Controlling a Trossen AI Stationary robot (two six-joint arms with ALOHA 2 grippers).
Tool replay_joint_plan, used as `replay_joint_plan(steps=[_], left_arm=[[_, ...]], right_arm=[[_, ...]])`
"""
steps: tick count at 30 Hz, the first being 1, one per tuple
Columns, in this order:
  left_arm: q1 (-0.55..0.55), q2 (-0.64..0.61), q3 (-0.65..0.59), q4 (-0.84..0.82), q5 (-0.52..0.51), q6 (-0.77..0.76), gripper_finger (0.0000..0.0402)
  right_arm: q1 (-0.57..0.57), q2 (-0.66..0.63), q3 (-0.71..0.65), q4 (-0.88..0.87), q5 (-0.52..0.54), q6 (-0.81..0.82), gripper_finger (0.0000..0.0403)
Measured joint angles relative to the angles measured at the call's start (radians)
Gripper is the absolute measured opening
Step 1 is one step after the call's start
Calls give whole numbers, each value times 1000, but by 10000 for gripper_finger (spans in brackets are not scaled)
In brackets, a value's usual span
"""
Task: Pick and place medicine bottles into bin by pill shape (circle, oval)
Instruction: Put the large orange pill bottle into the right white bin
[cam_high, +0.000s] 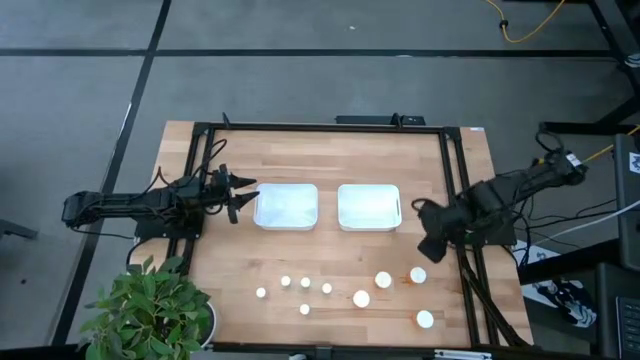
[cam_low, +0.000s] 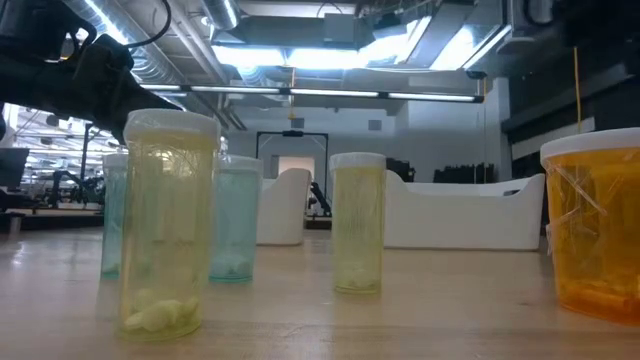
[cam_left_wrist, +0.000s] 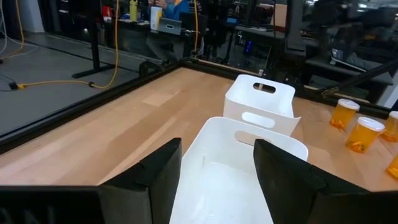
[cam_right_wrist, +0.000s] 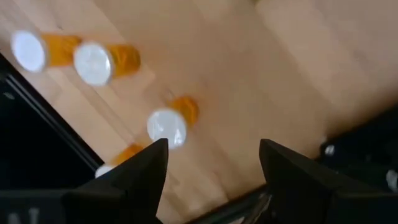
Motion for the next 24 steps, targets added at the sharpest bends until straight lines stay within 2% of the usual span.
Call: replay_joint_plan(steps=[7, 11, 15, 24], left_arm=[[0, 0, 0, 0, -16, 2, 194], [0, 0, 0, 0, -16, 2, 194], [0, 0, 0, 0, -16, 2, 194], [0, 0, 0, -1, -16, 2, 194]], right_arm=[[252, 73, 0, 26, 65, 276, 255], [344, 150, 0, 81, 59, 334, 255], [386, 245, 0, 136, 9, 335, 255], [397, 378, 0, 177, 9, 328, 255]])
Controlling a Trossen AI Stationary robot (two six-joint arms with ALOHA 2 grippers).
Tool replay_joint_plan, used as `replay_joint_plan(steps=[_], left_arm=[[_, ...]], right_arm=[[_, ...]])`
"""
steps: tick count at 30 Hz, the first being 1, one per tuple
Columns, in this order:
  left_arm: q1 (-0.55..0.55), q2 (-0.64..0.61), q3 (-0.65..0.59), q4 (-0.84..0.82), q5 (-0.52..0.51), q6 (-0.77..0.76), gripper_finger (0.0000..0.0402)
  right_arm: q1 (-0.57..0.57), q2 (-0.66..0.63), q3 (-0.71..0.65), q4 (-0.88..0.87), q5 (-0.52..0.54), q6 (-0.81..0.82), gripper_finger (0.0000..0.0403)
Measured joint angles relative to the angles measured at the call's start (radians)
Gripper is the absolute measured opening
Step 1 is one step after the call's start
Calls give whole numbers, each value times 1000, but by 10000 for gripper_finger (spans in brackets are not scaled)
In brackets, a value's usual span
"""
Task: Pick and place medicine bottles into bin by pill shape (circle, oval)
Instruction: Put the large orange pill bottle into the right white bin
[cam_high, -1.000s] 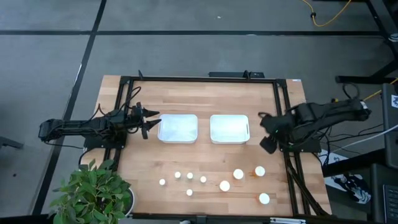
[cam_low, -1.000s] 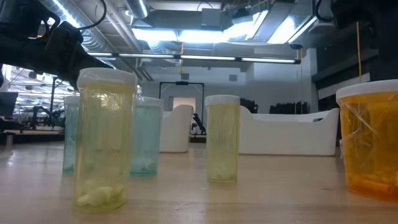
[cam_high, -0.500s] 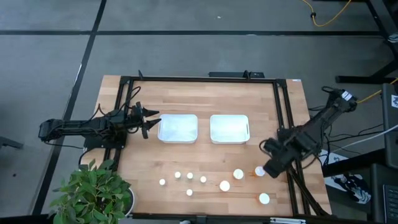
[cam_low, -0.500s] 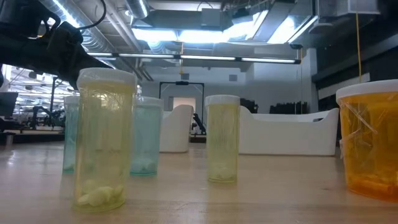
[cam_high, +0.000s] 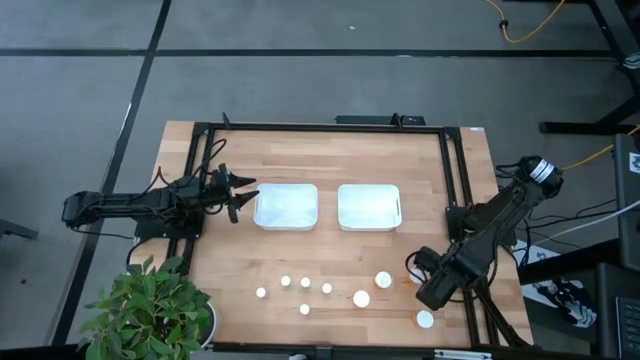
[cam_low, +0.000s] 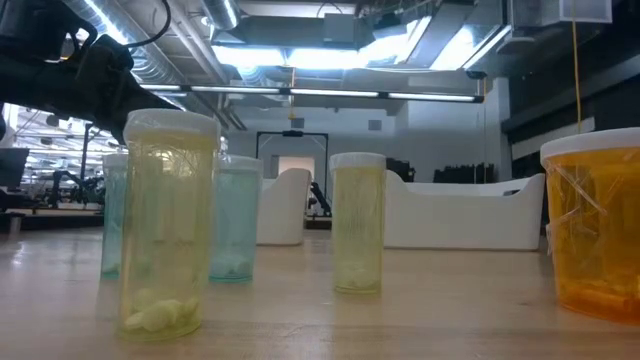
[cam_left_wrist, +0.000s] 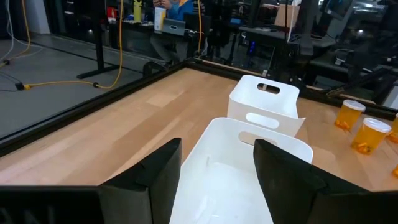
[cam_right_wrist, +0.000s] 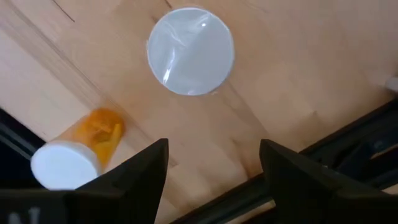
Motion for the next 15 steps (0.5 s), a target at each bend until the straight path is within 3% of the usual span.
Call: replay_joint_plan(steps=[15], left_arm=[[0, 0, 0, 0, 0, 0, 194]], right_arm=[[0, 1, 0, 26, 9, -22, 255]])
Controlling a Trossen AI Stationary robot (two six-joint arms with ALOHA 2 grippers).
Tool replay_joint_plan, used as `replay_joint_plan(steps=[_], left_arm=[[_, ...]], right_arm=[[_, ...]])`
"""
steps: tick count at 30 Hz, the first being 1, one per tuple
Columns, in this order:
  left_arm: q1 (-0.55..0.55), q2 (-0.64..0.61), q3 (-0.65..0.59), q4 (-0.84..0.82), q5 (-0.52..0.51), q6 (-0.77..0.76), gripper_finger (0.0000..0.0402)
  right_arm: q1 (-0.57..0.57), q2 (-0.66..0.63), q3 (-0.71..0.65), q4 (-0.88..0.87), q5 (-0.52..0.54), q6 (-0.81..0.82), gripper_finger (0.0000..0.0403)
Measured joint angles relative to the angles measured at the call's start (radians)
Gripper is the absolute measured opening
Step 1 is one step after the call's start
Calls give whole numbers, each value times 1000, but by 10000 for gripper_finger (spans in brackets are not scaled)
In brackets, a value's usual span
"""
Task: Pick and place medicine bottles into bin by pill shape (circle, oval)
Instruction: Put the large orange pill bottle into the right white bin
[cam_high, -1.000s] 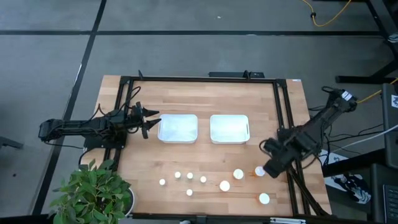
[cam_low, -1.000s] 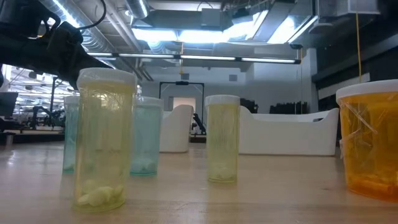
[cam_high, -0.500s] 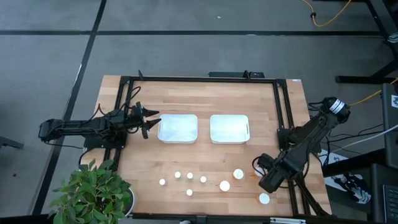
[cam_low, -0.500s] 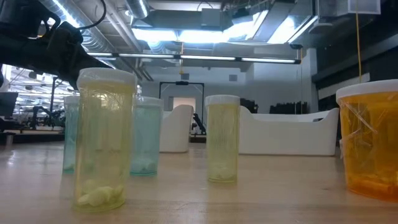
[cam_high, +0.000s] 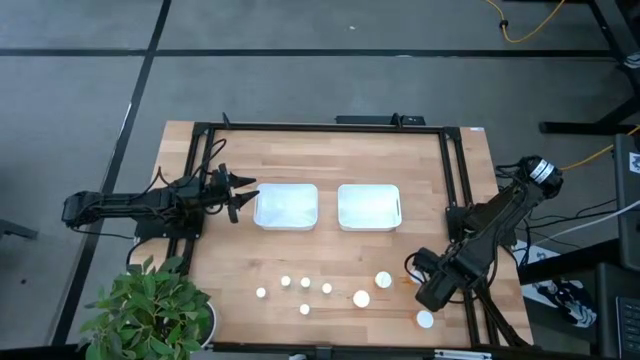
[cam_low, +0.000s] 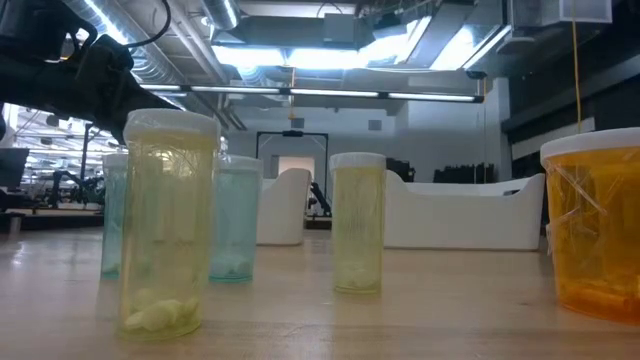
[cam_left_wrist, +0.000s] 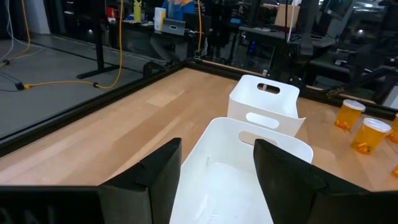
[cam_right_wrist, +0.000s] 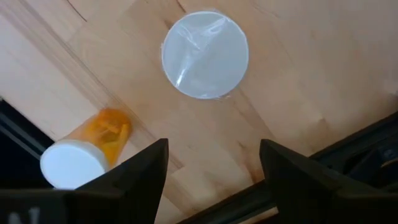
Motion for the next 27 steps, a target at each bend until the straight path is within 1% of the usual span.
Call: replay_joint_plan(steps=[2, 6, 8, 13, 27], left_arm=[[0, 0, 0, 0, 0, 0, 194], [0, 0, 0, 0, 0, 0, 194], [0, 0, 0, 0, 0, 0, 194], [0, 0, 0, 0, 0, 0, 194], [0, 0, 0, 0, -2, 0, 194]], right_arm=[[0, 0, 0, 12, 13, 0, 255], [0, 0, 0, 16, 110, 10, 258], [-3, 3, 0, 8, 137, 24, 263], [-8, 3, 0, 10, 134, 20, 272], [-8, 3, 0, 15, 139, 27, 276]])
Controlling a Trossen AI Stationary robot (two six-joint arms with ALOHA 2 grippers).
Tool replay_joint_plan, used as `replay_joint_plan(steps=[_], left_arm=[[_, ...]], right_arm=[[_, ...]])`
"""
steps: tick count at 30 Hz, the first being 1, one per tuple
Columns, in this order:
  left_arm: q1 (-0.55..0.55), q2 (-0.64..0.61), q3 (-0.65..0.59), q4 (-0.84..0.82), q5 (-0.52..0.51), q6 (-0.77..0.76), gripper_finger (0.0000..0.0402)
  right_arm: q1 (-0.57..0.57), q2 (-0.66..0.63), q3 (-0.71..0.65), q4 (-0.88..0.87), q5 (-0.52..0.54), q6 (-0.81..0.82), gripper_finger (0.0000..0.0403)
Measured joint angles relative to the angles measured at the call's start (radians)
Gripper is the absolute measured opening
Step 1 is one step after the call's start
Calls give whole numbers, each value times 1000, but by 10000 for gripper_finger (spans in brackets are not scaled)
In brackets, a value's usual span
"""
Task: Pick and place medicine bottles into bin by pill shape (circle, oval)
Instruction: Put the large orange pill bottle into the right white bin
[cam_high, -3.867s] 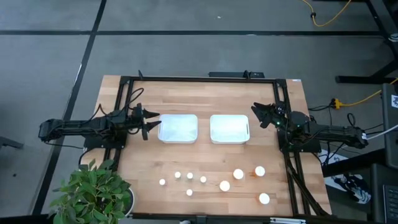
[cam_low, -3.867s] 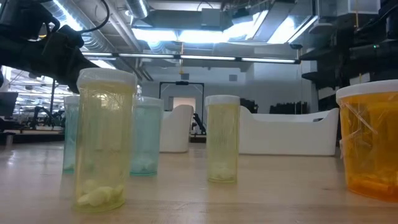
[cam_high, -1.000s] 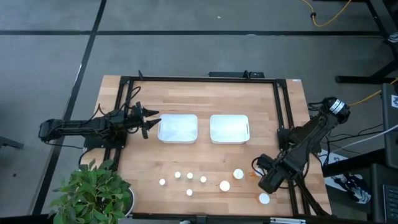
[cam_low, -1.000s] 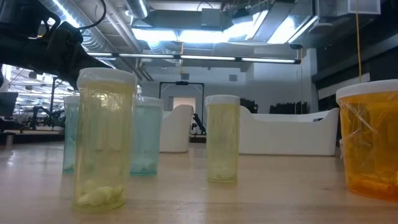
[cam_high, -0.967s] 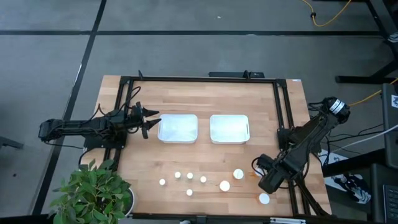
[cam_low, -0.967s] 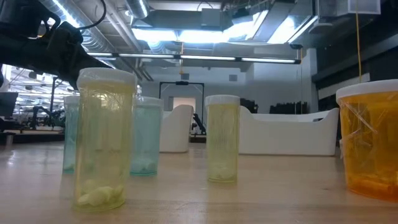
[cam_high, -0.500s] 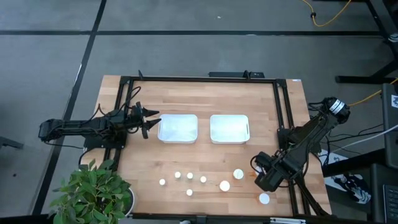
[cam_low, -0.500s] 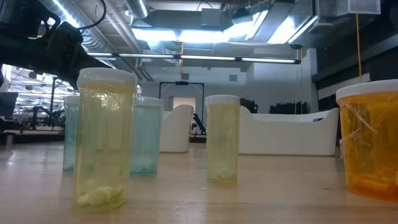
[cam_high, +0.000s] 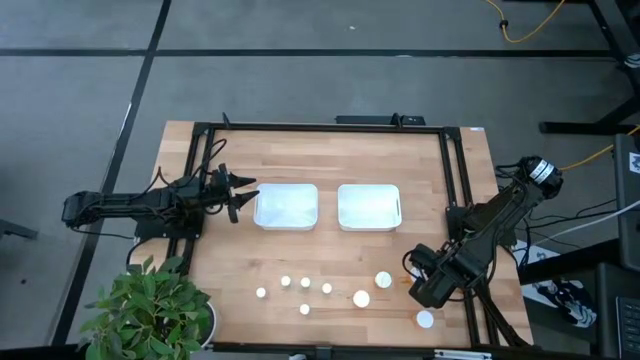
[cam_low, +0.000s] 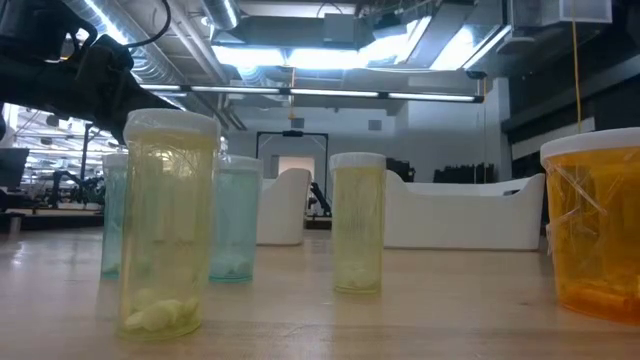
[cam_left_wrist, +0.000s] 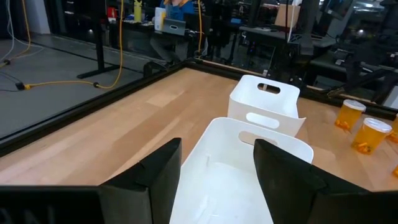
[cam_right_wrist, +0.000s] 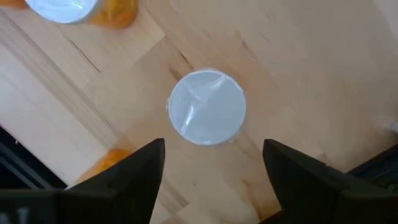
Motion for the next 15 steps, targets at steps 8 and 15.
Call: replay_joint_plan(steps=[8, 15], left_arm=[[0, 0, 0, 0, 0, 0, 194], [0, 0, 0, 0, 0, 0, 194]], right_arm=[[0, 1, -12, -2, 30, -2, 314], [0, 1, -14, 40, 13, -12, 318]])
